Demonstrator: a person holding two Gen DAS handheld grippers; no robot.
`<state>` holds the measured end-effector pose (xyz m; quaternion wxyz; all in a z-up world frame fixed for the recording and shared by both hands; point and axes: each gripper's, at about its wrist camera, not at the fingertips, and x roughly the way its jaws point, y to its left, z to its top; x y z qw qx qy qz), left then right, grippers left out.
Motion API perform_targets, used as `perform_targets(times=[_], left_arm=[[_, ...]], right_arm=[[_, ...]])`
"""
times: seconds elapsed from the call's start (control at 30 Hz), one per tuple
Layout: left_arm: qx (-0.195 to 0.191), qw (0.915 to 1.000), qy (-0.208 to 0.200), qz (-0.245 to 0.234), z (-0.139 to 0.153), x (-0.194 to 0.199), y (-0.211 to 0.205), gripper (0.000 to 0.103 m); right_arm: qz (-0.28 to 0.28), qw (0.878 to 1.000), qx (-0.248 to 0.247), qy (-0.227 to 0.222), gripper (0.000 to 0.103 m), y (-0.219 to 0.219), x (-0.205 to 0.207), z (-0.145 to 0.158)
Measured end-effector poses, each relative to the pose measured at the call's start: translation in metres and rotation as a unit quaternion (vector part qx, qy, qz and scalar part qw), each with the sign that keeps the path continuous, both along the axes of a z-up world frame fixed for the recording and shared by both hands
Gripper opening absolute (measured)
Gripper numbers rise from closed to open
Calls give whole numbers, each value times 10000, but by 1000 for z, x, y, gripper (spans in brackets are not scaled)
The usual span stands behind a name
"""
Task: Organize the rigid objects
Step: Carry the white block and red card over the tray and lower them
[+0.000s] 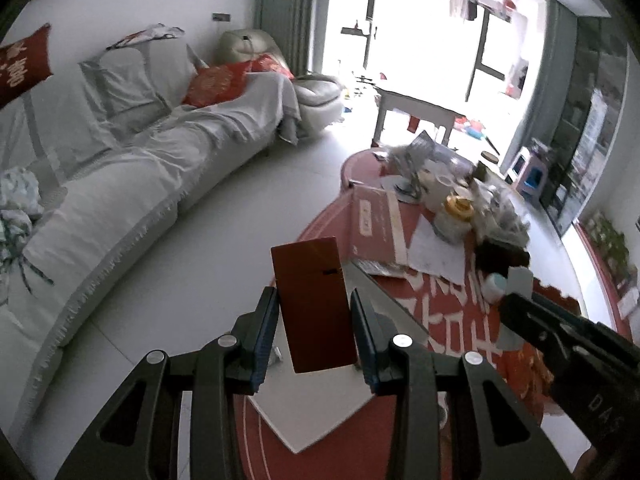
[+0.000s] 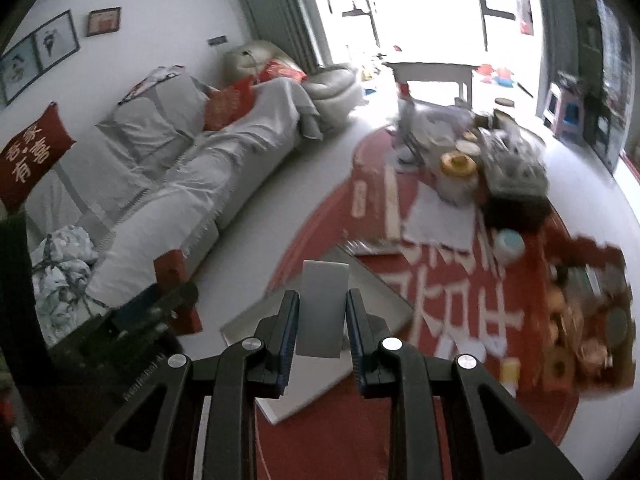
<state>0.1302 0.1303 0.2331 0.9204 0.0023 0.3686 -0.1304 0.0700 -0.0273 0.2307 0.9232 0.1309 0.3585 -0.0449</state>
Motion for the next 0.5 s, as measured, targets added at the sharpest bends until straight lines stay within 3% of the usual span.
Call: perform_targets(times=[0.1,0.23,0.5], left_arm=[[93,9998,53,186,-14,13,0,40],[122,9990,306,315,-39,27,5,40],[197,9963,687,478,-81,44,5,40]], right_arm=[[153,9999,-70,21,25,15,23,-2],[241,9993,-36,298,25,22,51,-28],[125,9967,78,803,25,27,62,-65]])
